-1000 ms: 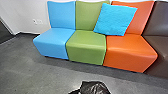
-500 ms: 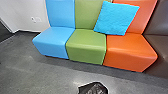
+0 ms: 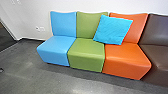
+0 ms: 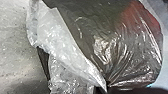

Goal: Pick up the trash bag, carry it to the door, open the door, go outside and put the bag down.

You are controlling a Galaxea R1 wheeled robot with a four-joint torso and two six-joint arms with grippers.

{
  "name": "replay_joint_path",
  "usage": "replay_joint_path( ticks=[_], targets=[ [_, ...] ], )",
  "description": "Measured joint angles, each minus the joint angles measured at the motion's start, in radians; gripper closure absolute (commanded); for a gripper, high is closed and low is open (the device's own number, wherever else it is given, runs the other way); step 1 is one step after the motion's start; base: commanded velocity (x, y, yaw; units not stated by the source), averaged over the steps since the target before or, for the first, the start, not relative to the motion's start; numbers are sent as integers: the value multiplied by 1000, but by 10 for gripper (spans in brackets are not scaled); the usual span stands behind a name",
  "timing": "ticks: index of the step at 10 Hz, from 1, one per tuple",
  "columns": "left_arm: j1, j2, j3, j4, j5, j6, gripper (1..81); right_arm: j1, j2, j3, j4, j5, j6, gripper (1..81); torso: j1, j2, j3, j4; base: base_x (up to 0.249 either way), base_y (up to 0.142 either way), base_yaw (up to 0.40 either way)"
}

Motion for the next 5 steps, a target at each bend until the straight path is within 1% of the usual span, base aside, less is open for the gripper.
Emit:
replay_joint_path(
  ticks=[1,2,3,4,5],
  targets=[
    [27,-1,5,1,5,1,811,-7,19,-30,0,0,0,10,-23,35,33,0,0,0,0],
    [38,-5,2,1,2,11,811,-15,36,-53,0,-1,0,10,-45,70,66,0,0,0,0],
    [50,-5,-20,1,-7,23,811,-26,47,-67,0,-2,0,10,-68,103,97,0,0,0,0],
    [72,-9,-46,1,-12,28,811,-37,54,-82,0,-4,0,10,-92,141,134,0,0,0,0],
    [102,-19,-64,2,-11,46,811,-53,63,-119,0,-8,0,10,-119,182,171,0,0,0,0]
  ],
)
